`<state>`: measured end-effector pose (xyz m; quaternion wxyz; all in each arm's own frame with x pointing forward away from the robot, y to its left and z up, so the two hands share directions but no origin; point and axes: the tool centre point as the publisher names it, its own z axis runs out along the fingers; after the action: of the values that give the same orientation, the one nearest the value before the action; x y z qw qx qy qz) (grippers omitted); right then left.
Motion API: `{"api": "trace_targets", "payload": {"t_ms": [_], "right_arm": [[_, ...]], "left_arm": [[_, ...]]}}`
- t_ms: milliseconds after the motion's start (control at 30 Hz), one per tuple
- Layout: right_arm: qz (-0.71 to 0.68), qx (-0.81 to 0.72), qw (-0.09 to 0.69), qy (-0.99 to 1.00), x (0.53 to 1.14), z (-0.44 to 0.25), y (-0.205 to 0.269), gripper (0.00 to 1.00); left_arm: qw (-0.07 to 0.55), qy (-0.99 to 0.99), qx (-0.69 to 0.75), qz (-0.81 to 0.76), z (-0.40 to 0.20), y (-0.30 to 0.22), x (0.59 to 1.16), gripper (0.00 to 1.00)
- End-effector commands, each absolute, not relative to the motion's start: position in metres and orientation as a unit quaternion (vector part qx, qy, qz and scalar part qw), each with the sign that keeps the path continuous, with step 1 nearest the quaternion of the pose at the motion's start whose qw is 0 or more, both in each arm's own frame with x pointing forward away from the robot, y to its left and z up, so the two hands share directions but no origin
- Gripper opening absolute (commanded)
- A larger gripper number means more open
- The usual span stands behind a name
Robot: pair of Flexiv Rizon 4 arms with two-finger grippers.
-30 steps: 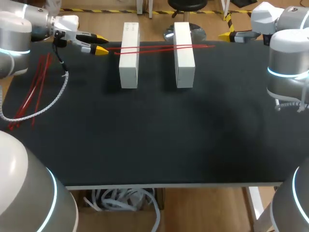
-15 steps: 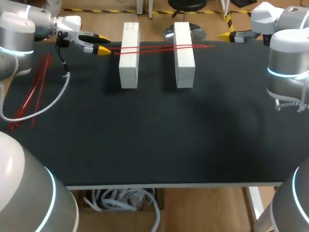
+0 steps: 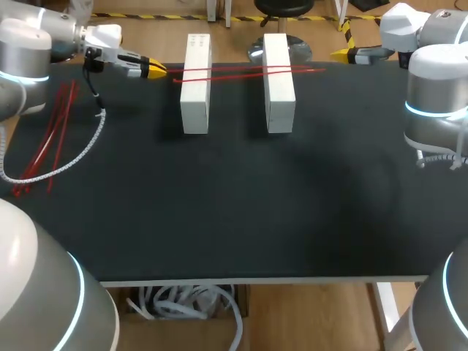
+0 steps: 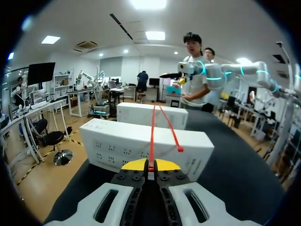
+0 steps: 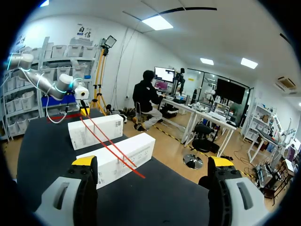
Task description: Grab the tape and strap the tape.
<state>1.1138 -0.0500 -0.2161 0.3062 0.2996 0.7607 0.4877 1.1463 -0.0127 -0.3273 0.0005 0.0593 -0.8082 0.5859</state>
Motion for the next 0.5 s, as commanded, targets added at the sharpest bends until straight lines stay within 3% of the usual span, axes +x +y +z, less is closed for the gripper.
{"api": "trace_targets", "payload": {"t_ms": [33, 500], "right_arm": [[0.488, 0.300, 0.306, 0.761, 1.114, -0.216, -0.050, 1.00], [0.488, 0.300, 0.306, 0.761, 1.114, -0.216, -0.050, 1.00]], "left_arm": [[0.002, -0.808, 0.057, 0.587, -0.329, -0.010, 1.148, 0.00], [-0.007, -0.812, 0.040, 0.582, -0.312, -0.001, 1.151, 0.00]]}}
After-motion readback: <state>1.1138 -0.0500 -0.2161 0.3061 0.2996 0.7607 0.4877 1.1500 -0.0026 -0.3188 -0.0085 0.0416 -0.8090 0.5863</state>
